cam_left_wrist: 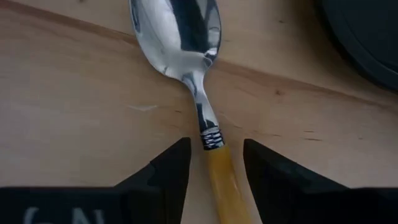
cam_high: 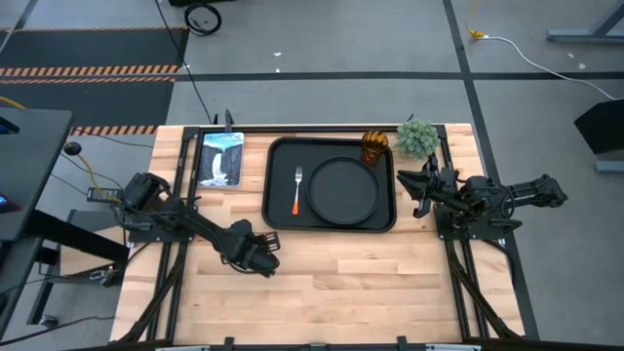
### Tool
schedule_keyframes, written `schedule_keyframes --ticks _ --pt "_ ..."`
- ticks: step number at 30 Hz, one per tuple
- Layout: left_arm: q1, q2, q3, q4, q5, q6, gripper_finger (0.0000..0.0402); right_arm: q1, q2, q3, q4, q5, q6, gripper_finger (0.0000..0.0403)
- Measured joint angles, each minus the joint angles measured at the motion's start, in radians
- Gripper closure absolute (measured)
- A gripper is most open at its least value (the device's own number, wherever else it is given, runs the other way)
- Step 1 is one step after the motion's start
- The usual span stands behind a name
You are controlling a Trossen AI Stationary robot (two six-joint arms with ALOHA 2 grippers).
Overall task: Pick and place plate/cup/fork/spoon on tray
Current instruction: Put the yellow spoon on the black serving tray to the left of the orange fork
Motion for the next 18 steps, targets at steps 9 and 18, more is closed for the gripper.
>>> schedule_keyframes --ticks 9,18 --pt "0.001 0.002 -0.010 0.006 0.074 0.069 0.0291 0.000 0.000 0.000 0.000 0.000 0.000 0.0325" --pt "-0.016 -0.001 -0.011 -0.007 0.084 0.068 0.0349 0.000 0.000 0.000 0.000 0.000 0.000 0.0325"
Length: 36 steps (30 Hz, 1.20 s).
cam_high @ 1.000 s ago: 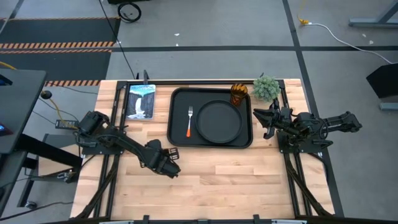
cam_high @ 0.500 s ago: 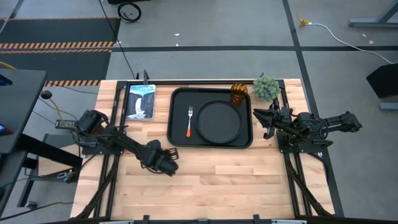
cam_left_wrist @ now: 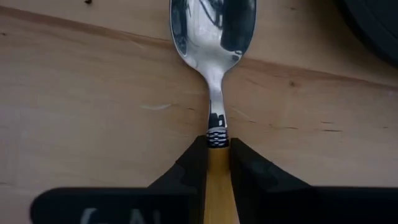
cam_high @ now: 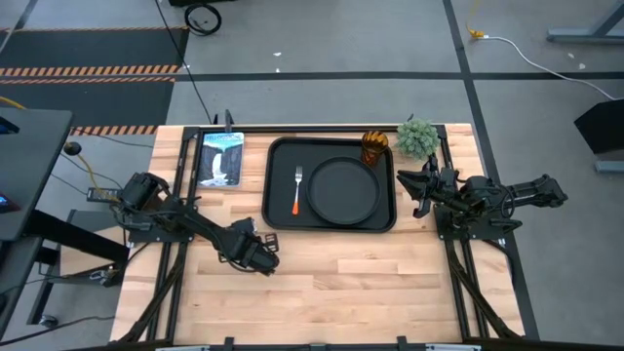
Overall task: Pick and place plate/cup/fork/spoon on tray
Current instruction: Put the yellow spoon on the black serving tray to the left of the orange fork
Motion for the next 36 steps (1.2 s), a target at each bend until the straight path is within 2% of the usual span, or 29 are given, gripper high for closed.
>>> schedule_keyframes --ticks 9,19,23,29,36 --pt "0.004 -0.062 -0.004 -0.069 0.025 0.007 0.0343 0.000 0.000 0.000 0.000 0.000 0.000 0.0325" --pt "0.051 -0.160 -0.003 -0.148 -0.099 0.061 0.0344 0.000 0.000 0.000 0.000 0.000 0.000 0.0325" --pt "0.154 -0.199 0.001 -0.157 -0.140 0.209 0.0344 0.000 0.000 0.000 0.000 0.000 0.000 0.0325" --pt "0.379 -0.210 0.072 -0.133 -0.175 0.558 0.0344 0.000 0.000 0.000 0.000 0.000 0.000 0.0325" --pt "0.577 -0.191 0.104 0.105 -0.195 0.883 0.0343 0.000 0.000 0.000 0.000 0.000 0.000 0.0325"
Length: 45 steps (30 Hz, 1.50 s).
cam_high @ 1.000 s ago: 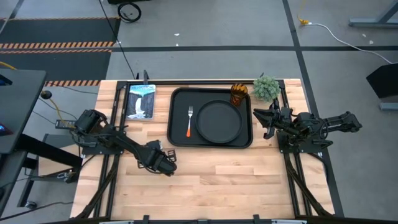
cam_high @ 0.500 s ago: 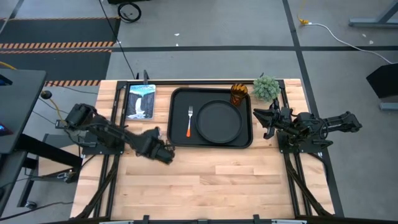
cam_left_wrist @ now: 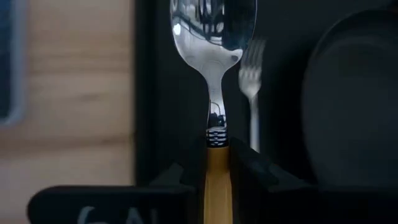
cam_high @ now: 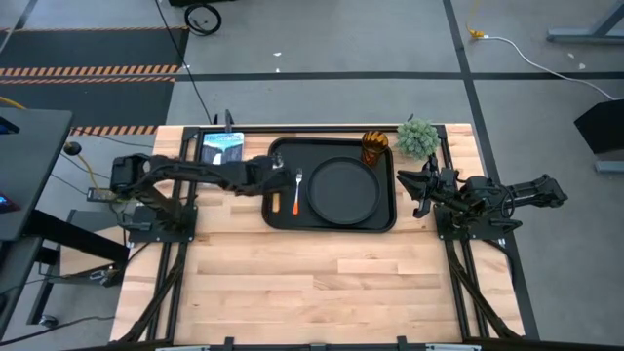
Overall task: Pick and place plate/cup/fork/spoon on tray
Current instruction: Put the yellow spoon on the black serving tray to the left of the orange fork
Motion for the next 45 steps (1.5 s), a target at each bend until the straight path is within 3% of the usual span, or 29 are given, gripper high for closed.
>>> schedule_keyframes --ticks 9,14,40,45 --pt "0.138 0.174 0.000 0.250 0.146 0.199 0.0344 0.000 0.000 0.000 0.000 0.000 0.000 0.0325" --pt "0.176 0.209 -0.001 0.245 0.184 0.221 0.0345 0.000 0.000 0.000 0.000 0.000 0.000 0.0325" --pt "0.159 0.257 0.000 0.189 0.246 0.186 0.0342 0.000 0.000 0.000 0.000 0.000 0.000 0.0325" --pt "0.154 0.262 0.001 0.190 0.222 0.173 0.0318 0.000 0.000 0.000 0.000 0.000 0.000 0.0325"
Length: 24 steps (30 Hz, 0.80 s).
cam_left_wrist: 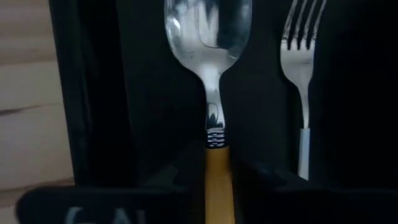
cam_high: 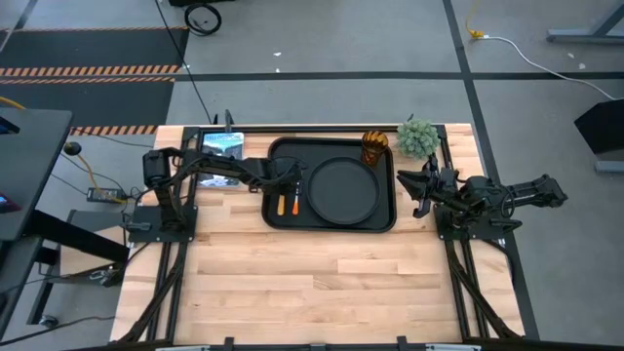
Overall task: Pick and place plate/cup/fork/spoon on tray
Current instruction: Put the yellow spoon on the black serving tray to the left of the orange fork, then return to Home Position
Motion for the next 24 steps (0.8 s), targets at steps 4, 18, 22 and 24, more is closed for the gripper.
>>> schedule_keyframes --ticks 4,18,22,24 --pt "0.000 -0.001 0.000 0.003 -0.006 0.002 0.0281 0.000 0.000 0.000 0.000 0.000 0.000 0.0325" --pt "-0.012 -0.117 -0.002 -0.045 -0.030 0.113 0.0239 0.000 0.000 0.000 0.000 0.000 0.000 0.0325" --pt "-0.035 -0.170 -0.002 -0.031 -0.016 0.263 0.0239 0.000 0.000 0.000 0.000 0.000 0.000 0.0325" --pt "-0.051 -0.200 -0.002 -0.025 0.002 0.344 0.0240 0.000 0.000 0.000 0.000 0.000 0.000 0.0325"
